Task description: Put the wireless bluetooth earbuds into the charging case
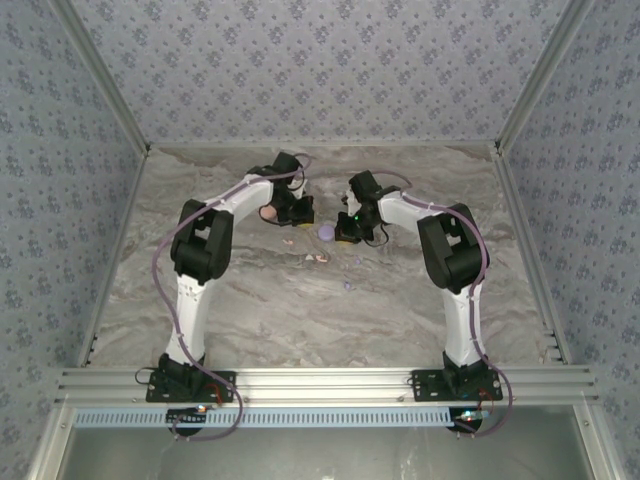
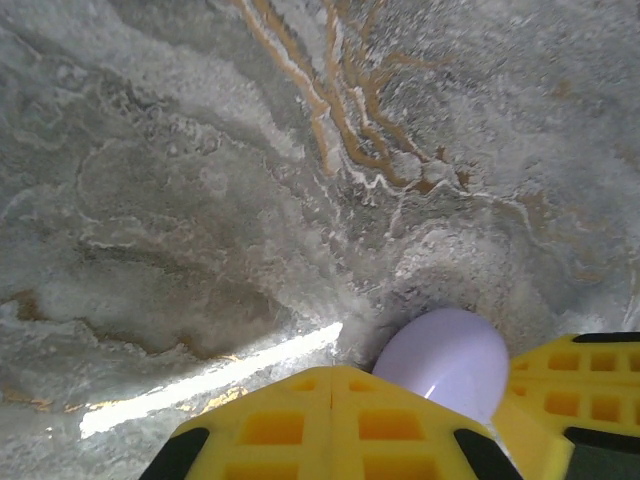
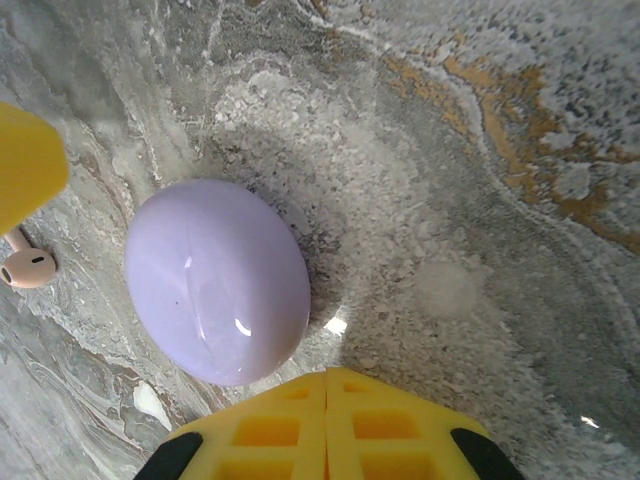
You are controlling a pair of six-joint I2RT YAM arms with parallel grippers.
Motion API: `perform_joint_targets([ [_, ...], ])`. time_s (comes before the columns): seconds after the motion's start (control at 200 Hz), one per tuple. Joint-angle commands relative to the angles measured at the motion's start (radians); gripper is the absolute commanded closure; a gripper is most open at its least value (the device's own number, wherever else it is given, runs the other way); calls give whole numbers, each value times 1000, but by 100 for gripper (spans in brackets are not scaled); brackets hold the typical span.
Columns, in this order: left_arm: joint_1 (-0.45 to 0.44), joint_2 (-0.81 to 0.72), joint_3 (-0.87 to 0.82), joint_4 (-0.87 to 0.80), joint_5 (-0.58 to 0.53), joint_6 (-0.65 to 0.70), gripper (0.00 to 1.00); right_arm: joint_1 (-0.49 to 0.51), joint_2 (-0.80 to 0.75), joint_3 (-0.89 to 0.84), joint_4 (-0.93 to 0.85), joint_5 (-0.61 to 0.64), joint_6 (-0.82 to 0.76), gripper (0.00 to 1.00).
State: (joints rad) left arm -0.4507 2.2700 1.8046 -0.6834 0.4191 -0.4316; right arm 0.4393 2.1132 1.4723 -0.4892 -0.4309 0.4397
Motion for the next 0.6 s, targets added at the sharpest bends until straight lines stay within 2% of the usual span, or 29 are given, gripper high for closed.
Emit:
perform_joint_targets([
  [0.0,-15,11,16,-17,10,2,96,5,16,24,-3,-5,23,91],
  [0.3,-41,10,-27,-15,12,1,96,2,47,70,-15,1,31,91],
  [0.595,-68,-55,-110,-1,1,-17,96,-9,79,127,-45,21,30,91],
])
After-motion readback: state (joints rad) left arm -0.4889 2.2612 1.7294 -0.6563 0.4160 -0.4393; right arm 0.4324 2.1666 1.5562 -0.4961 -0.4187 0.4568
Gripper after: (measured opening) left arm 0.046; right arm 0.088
